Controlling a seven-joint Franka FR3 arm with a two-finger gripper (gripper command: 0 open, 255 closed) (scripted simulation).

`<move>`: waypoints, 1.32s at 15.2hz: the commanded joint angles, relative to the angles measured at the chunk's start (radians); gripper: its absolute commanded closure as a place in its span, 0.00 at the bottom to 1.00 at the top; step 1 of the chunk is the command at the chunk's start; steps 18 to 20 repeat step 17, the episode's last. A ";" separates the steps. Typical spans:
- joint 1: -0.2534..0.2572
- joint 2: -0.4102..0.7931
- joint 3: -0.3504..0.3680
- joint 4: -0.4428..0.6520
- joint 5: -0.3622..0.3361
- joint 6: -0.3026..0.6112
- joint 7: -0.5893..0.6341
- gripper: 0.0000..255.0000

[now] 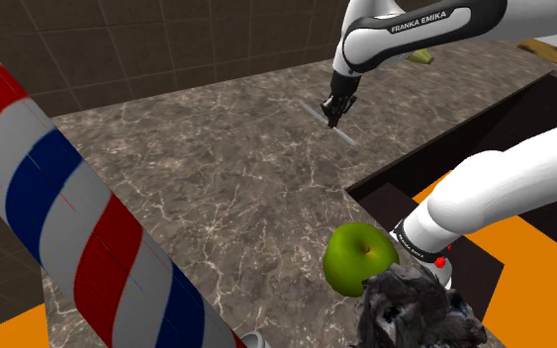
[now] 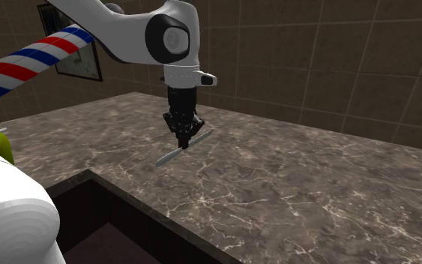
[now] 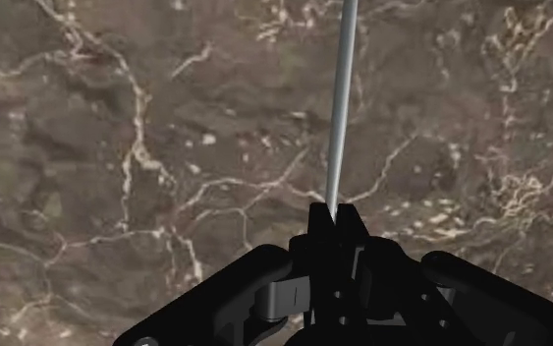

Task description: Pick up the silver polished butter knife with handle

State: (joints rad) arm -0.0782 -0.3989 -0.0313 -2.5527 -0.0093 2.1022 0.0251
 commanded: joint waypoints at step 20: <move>0.000 -0.069 0.003 0.152 0.000 -0.221 0.001 1.00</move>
